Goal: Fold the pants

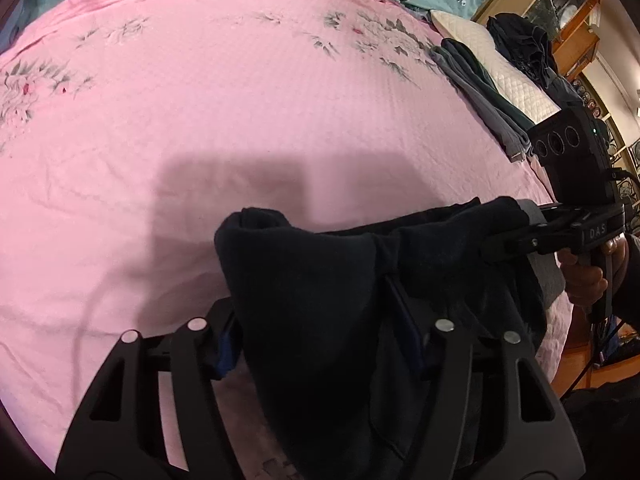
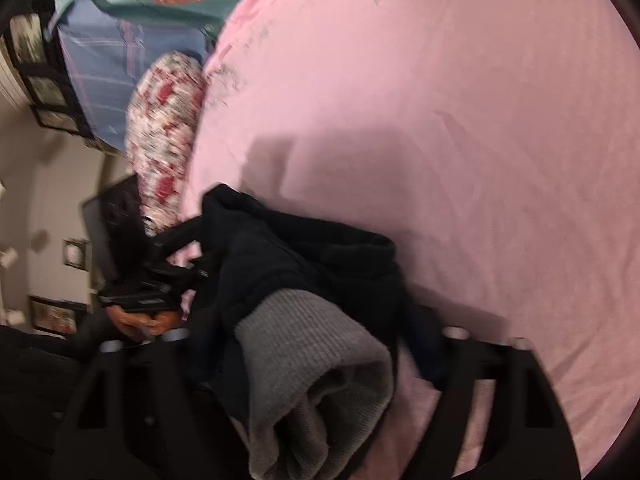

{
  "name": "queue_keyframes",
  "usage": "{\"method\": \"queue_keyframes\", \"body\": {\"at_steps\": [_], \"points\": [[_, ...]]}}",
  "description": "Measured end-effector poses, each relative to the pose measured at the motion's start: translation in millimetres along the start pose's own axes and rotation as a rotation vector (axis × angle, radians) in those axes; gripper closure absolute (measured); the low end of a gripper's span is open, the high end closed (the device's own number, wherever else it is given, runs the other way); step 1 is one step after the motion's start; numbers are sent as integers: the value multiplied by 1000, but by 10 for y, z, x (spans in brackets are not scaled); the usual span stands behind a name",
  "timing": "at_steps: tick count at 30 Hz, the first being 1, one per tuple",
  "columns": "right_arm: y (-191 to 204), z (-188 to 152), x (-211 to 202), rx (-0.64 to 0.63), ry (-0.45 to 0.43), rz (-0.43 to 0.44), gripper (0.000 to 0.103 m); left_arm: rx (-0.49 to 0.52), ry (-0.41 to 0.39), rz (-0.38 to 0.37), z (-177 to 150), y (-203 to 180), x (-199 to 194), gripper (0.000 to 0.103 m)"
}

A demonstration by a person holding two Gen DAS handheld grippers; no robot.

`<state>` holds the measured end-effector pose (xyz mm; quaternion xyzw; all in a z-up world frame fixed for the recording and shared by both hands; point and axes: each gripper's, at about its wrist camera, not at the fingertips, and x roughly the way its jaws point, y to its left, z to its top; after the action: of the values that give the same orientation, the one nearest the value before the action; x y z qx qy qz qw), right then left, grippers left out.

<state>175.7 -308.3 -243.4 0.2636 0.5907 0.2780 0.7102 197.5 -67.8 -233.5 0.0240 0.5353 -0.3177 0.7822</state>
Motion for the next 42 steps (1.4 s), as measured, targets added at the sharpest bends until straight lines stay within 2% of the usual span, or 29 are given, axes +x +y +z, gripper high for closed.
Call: {"method": "queue_keyframes", "body": {"at_steps": [1,4,8,9,11,12,14,16,19,24,25,26,27,28,30,34,42], "points": [[19,-21,-18,-4,-5,-14,51,-1,-10,-1,-8,-8,-27,48],[74,-50,-87,-25,-20,-24,60,-2,-40,-8,-32,-25,-149,59],[303,-108,-207,-111,-54,-55,65,-2,-69,-8,-66,-54,-295,61],[360,-120,-236,-125,-65,-54,65,-9,-74,-10,-82,-55,-340,59],[443,-130,-274,-144,-84,-52,66,-54,-52,9,-126,-5,-373,35],[474,-121,-282,-150,-92,-50,66,-106,-20,34,-183,50,-366,20],[496,-115,-281,-174,-93,-54,66,-160,39,47,-347,123,-360,19],[428,-93,-257,-155,-89,-56,66,-183,57,34,-508,129,-414,19],[307,-83,-236,-126,-85,-44,66,-211,119,-70,-747,60,-370,19],[184,-53,-144,-86,-66,-25,66,-210,81,-64,-829,15,-319,20],[179,-42,-125,-81,-60,-22,66,-210,76,-58,-835,8,-321,23],[146,-26,-104,-67,-47,-9,65,-201,68,-55,-822,-10,-322,31],[111,-5,-79,-49,-34,0,62,-197,73,-70,-806,-49,-292,47],[72,11,-55,-30,-22,0,55,-196,67,-56,-796,-61,-299,50],[-46,40,33,15,16,3,53,-174,54,-30,-756,-154,-297,55],[-9,6,-13,-2,-4,7,63,-138,21,-1,-730,-252,-391,66],[181,-92,-242,-47,-52,32,67,-91,-1,21,-638,-333,-517,73]]}}
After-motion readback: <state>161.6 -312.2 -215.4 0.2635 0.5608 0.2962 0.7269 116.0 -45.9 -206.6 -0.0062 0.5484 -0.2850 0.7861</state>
